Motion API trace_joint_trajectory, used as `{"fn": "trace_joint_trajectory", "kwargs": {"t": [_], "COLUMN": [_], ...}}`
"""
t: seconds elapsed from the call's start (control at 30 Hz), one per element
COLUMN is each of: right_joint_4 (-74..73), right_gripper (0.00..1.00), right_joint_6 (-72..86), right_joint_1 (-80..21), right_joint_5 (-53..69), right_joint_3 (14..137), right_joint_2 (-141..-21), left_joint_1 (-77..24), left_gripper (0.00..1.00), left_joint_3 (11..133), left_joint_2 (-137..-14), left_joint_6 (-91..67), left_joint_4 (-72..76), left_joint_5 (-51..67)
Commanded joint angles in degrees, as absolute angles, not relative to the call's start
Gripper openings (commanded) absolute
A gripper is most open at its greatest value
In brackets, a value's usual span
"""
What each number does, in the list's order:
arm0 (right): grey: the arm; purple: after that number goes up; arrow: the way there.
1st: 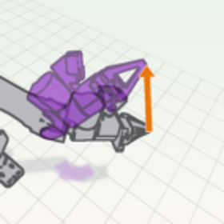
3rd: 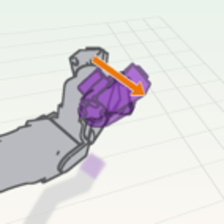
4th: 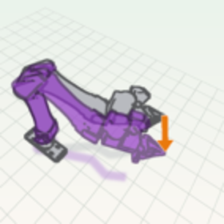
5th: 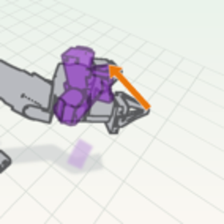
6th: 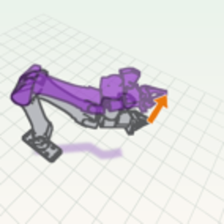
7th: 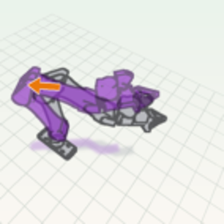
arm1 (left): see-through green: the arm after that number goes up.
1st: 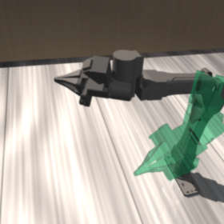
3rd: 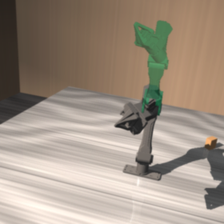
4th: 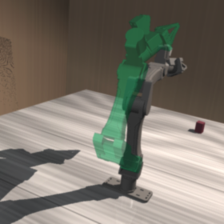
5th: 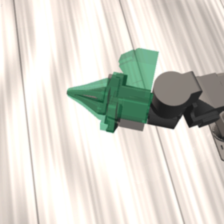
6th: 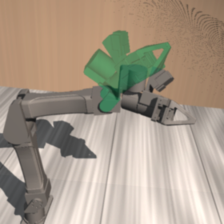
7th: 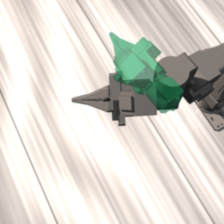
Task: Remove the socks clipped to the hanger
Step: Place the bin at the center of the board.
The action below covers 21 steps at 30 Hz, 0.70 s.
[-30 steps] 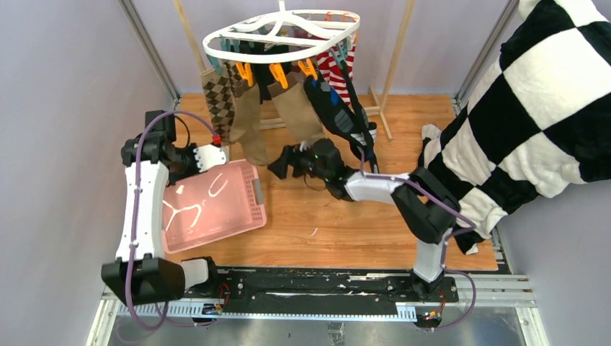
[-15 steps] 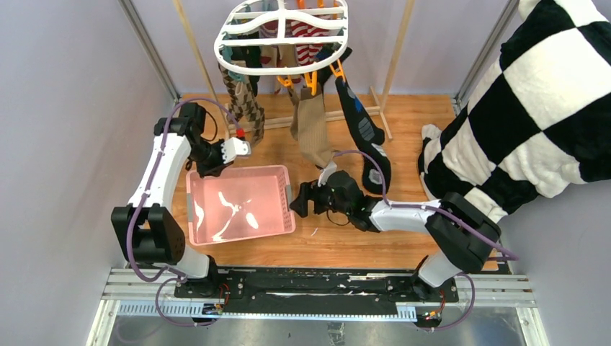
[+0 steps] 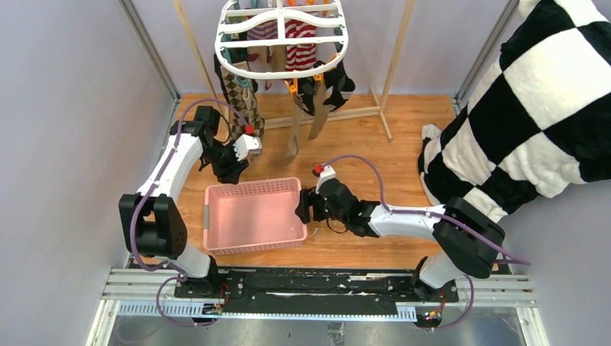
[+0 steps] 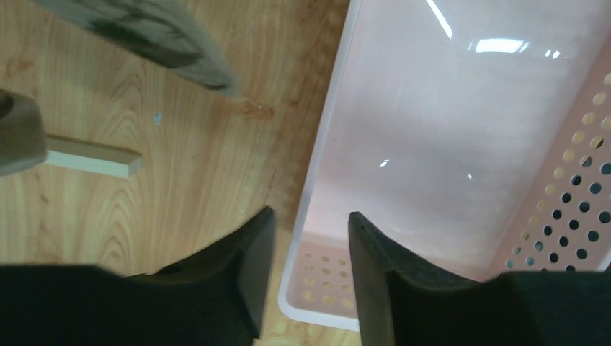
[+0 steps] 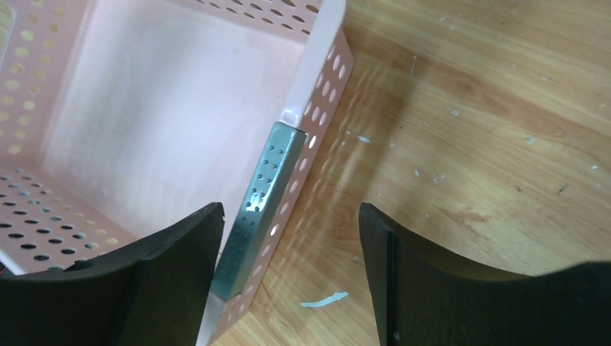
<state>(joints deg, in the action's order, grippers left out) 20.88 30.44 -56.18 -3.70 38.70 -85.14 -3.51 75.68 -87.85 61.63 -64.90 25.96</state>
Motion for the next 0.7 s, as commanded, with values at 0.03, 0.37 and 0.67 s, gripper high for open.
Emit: {"fn": "trace_joint_trajectory", "kwargs": {"t": [0.03, 0.37, 0.67], "right_joint_4": [12.43, 0.53, -10.42], "right_gripper": [0.63, 0.08, 0.02], "right_joint_6": [28.92, 26.85, 26.32], "right_joint_1": [-56.61, -55.85, -46.64], "right_joint_5": [-10.47, -19.75, -24.41], "right_joint_3": [43.09, 40.53, 31.04], "right_joint_2": [-85.48, -75.84, -57.14], "left_joint_1": [-3.54, 5.85, 7.05], "left_gripper": [0.59, 0.97, 1.0], "left_joint_3": [77.84, 82.86, 86.29], "left_joint_2": [-87.33, -85.03, -87.55], "left_joint_6": [56.66, 44.3, 38.46], "left_joint_4": [-63.82, -63.9, -63.89], "left_joint_5": [27.3, 27.95, 30.36]}}
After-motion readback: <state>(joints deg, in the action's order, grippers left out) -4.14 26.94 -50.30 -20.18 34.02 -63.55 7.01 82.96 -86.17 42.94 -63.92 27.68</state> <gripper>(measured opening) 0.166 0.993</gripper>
